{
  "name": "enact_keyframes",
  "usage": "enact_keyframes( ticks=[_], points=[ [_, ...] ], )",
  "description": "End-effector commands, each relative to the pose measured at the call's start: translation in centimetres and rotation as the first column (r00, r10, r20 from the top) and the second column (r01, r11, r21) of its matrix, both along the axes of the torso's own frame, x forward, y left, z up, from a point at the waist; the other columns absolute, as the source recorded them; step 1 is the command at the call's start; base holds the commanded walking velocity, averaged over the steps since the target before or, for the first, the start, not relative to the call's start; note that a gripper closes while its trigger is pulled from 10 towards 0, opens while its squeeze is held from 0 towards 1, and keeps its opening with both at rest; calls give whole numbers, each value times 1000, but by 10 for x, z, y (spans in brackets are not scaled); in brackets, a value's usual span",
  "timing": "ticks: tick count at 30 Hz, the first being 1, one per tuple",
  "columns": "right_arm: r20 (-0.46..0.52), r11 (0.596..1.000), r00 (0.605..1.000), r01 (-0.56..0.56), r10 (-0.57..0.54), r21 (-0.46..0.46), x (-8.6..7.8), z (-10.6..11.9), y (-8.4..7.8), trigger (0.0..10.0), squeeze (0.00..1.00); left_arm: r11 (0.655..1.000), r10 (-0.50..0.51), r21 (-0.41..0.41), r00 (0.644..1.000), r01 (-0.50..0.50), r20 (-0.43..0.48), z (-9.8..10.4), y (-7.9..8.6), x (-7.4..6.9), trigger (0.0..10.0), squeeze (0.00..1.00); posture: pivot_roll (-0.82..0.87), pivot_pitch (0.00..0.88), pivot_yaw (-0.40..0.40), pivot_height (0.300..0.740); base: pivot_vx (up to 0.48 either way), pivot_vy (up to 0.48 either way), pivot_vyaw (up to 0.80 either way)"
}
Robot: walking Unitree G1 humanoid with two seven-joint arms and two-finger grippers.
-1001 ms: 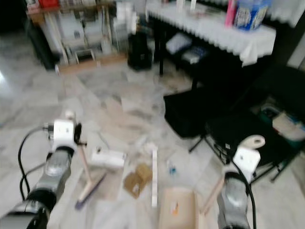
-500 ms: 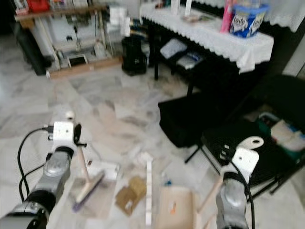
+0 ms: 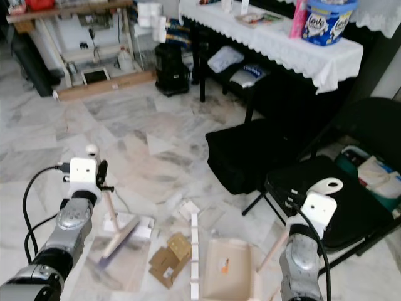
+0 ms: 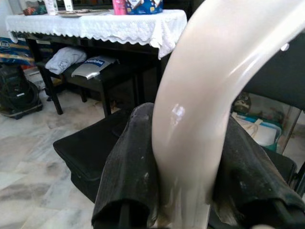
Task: Sweep floor
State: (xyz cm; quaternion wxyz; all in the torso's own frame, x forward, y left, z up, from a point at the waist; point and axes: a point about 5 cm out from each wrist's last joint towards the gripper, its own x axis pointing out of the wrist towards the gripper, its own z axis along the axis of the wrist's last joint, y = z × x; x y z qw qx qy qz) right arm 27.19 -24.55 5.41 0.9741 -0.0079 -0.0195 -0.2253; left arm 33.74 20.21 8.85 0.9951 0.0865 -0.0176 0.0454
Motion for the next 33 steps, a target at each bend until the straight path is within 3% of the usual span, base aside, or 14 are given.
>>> enact_keyframes(
  ticks=[1,16,33],
  points=[
    [33,1000,999,4,-4,0,4,7,-1,10000,0,1000,-5,18,999,5,37,10,0,4,10000,0,-33,0,20,740,0,0,0],
    [2,1000,1000,25,-25,2,1,0,-4,10000,0,998,-55,-11,998,56,41,14,-12,9,10000,0,-76,0,61,740,0,0,0],
    [8,999,1000,15,-15,-33,2,0,-2,10000,0,971,-187,-123,973,204,137,53,-45,24,10000,0,-70,22,94,740,0,0,0]
  ],
)
